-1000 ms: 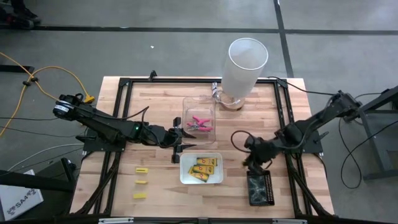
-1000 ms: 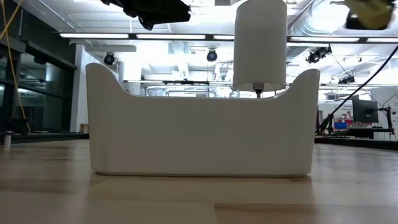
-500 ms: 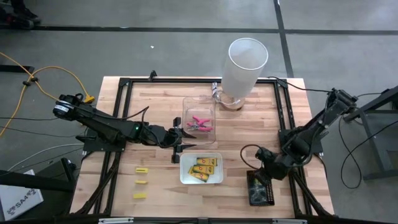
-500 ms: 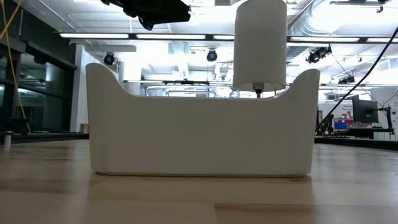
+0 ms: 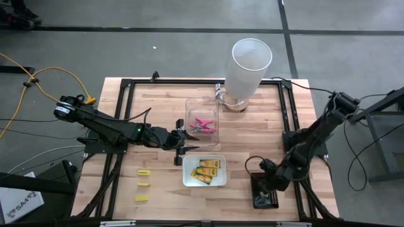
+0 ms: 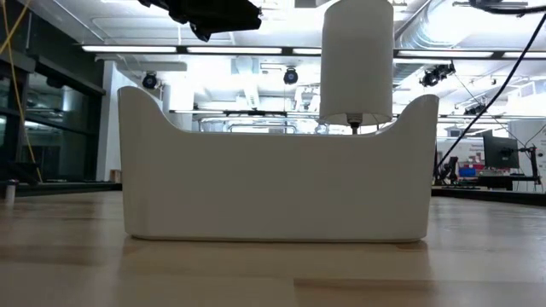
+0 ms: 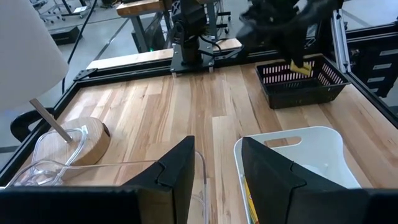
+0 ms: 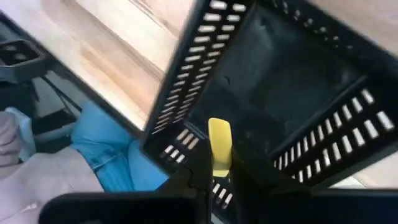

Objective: Pick & Place School Supplies
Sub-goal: Put the yellow eraser into the black bin

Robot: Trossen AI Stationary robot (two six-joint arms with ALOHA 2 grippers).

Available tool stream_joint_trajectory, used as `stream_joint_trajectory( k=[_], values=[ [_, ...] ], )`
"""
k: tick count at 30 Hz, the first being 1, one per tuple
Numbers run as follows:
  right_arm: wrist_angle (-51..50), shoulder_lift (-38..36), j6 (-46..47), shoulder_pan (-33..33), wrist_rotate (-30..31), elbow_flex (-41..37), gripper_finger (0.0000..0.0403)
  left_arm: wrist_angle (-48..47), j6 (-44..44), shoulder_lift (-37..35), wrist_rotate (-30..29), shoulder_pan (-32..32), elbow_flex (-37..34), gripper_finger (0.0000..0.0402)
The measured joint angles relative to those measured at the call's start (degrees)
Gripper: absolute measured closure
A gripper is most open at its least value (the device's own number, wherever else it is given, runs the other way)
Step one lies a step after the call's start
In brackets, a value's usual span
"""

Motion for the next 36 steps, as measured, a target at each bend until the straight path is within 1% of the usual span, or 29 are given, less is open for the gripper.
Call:
stream_joint_trajectory(
  k=[7,13,23,32,36],
  values=[
    [5.7,6.7,0.3,-0.7,-3.8,-0.6,0.0377,0.0,-0.1,0.0,0.0,0.0,0.0,0.0272],
    [8.6,10.7,-2.4,-2.3,-5.6,-0.6,0.0377,0.0,-0.1,0.0,-0.1,-0.5,0.0,0.0272],
    [8.8,10.9,-4.3,-3.2,-5.2,-0.6,0.0334,0.0,-0.1,0.0,-0.2,-1.0,0.0,0.0272],
    [8.8,10.9,-5.7,-3.2,-5.5,-0.6,0.0319,0.0,-0.1,0.0,-0.2,-1.0,0.0,0.0272],
    [8.8,10.9,-5.9,-3.2,-7.0,-0.6,0.0315,0.0,-0.1,0.0,-0.2,-1.0,0.0,0.0272]
  ],
)
